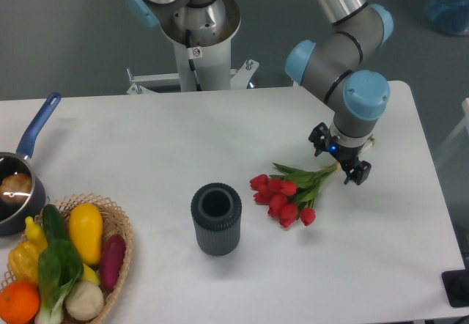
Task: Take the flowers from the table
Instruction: 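Lower the gripper around the green tulip stems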
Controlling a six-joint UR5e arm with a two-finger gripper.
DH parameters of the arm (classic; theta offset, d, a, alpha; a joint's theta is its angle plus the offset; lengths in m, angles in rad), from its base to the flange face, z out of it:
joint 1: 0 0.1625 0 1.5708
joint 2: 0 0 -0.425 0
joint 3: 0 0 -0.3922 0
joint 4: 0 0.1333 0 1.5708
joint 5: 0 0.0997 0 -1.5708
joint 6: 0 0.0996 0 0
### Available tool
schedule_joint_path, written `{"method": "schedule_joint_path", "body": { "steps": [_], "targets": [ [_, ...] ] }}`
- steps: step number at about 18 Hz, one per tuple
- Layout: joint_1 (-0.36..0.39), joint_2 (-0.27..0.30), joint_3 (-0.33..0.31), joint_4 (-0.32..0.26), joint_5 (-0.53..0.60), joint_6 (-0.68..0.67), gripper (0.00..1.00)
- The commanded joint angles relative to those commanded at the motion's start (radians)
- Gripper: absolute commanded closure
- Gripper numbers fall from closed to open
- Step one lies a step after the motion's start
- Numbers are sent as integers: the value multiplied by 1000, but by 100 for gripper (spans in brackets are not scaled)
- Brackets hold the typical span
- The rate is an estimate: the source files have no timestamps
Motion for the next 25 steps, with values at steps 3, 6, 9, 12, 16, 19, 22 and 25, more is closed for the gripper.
{"method": "schedule_joint_path", "body": {
  "steps": [3,6,9,12,16,19,22,25],
  "targets": [
    [5,-2,-2,2,0,6,0],
    [12,-6,2,2,0,20,0],
    [20,-6,0,0,0,40,0],
    [20,-6,-2,0,0,40,0],
    [25,-6,-11,0,0,40,1],
    [26,-6,-24,0,0,41,5],
    [28,-5,-25,0,0,41,7],
    [26,-5,-25,-2,1,41,18]
  ]
}}
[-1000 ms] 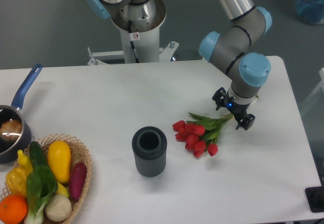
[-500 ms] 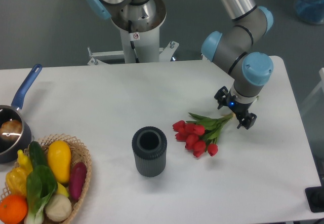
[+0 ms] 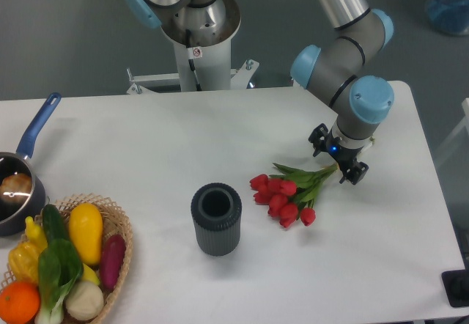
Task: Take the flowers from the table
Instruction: 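Lower the gripper around the green tulip stems, then close the gripper on the tulip stems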
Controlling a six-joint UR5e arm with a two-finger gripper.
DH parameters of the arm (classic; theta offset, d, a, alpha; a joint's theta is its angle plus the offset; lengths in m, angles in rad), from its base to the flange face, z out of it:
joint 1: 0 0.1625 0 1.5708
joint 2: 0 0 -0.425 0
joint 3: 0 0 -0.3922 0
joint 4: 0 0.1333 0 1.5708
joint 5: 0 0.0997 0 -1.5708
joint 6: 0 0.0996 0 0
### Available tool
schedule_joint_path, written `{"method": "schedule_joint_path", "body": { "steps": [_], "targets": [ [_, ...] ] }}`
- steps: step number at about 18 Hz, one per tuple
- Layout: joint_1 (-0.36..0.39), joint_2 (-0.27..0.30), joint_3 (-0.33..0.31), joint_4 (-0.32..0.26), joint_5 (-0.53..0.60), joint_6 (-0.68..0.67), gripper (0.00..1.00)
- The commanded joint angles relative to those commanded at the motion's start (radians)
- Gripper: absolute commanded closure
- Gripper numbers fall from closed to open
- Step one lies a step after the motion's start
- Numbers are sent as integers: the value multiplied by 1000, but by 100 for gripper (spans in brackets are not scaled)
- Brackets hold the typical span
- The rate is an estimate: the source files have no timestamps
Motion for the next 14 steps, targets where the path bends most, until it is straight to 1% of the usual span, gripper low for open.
{"method": "schedule_joint_path", "body": {
  "steps": [4,5,7,12,13,14],
  "targets": [
    [0,2,8,0,5,3,19],
    [0,2,9,-2,6,3,24],
    [0,2,11,-2,8,3,30],
    [-3,2,3,-3,21,3,34],
    [-2,2,3,-3,21,3,36],
    [-3,2,2,-3,21,3,37]
  ]
}}
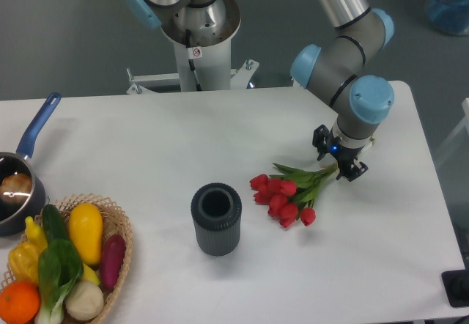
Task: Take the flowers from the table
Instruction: 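Close the gripper on the tulip stems, then lift the red tulip bunch up off the table by the stems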
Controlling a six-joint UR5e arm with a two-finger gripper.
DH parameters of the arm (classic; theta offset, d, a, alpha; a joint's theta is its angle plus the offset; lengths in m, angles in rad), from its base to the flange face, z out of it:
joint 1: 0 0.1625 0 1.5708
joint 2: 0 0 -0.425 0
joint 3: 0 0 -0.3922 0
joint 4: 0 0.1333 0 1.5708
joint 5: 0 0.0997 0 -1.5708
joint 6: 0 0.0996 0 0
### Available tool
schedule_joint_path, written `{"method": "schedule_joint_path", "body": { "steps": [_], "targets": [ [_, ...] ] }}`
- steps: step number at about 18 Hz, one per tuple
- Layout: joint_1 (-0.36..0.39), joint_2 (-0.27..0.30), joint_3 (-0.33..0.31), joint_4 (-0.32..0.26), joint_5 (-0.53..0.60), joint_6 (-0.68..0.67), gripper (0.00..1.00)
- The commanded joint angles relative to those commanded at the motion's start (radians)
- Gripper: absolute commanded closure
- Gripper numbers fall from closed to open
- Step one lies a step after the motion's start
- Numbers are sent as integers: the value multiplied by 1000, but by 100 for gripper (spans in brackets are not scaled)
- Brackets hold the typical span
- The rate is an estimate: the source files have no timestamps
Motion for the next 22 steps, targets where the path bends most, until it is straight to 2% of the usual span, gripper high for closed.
{"method": "schedule_joint_path", "body": {
  "steps": [1,10,11,13,22],
  "targets": [
    [0,0,0,0,0,0,41],
    [2,3,0,-2,-2,0,55],
    [2,3,0,-2,-2,0,61],
    [2,3,0,-2,-2,-2,64],
    [5,5,2,0,-3,-5,70]
  ]
}}
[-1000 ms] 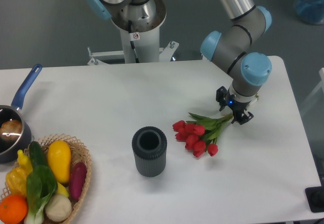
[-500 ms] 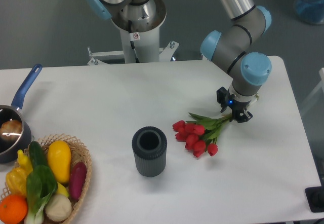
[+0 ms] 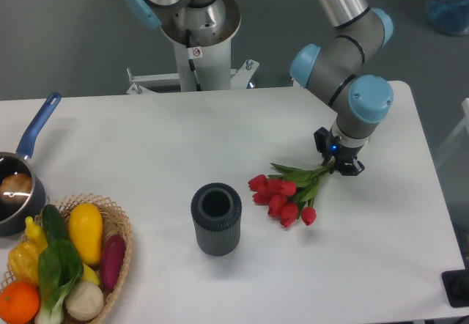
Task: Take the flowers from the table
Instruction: 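Lift the red tulip bunch up off the table by the stems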
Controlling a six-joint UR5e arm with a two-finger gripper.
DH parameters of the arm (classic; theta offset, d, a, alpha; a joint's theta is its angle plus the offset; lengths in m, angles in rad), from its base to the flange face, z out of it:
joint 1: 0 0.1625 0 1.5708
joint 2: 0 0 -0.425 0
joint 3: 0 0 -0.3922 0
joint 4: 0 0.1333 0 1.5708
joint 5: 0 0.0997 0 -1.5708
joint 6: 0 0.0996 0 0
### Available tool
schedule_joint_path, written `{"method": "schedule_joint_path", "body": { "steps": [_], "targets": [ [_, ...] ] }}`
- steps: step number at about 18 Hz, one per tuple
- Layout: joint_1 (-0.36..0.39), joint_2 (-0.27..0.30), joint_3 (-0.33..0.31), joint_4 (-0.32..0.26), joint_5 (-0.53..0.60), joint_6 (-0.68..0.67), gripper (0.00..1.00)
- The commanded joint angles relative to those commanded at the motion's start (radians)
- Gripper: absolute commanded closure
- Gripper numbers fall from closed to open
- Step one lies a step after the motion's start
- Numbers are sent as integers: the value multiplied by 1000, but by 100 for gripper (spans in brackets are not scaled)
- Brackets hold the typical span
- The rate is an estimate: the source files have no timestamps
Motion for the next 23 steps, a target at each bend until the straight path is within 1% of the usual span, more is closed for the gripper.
{"method": "schedule_joint_path", "body": {
  "steps": [1,10,14,16,19,20,22,23],
  "targets": [
    [2,0,2,0,-2,0,72],
    [11,5,14,-3,-11,0,74],
    [11,20,18,-3,-43,0,74],
    [11,25,34,-9,-64,0,74],
    [11,46,37,-11,-101,-3,75],
    [12,46,37,-11,-104,-3,76],
    [24,49,37,-11,-112,-5,81],
    [29,49,37,-11,-113,-5,82]
  ]
}}
